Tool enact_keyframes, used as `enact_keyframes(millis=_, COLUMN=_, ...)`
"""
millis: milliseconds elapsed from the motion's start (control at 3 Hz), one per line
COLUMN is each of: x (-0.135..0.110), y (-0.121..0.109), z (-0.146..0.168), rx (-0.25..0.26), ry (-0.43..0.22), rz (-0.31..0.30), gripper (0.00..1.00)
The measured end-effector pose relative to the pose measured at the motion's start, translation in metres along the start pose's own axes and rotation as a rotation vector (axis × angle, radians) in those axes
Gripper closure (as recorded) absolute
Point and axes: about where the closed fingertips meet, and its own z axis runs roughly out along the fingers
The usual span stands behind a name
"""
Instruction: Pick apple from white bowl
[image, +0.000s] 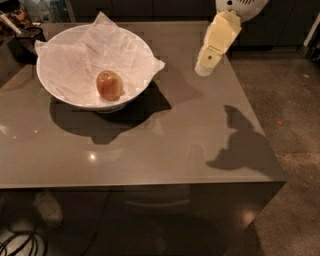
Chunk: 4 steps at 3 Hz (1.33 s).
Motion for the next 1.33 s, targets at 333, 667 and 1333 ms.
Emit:
enact_keyframes(millis=333, x=-0.009, y=-0.003, z=0.0, rx=0.015, ry=-0.02, rz=-0.007, gripper=0.0)
enact_keyframes(millis=667, x=-0.032, y=0.005, z=0.012, rx=0.003, ry=-0.031, rz=-0.076, gripper=0.0)
enact_keyframes(millis=1333, x=-0.087, y=0.023, z=0.037, rx=-0.03, ry=-0.011, rz=-0.246, gripper=0.0)
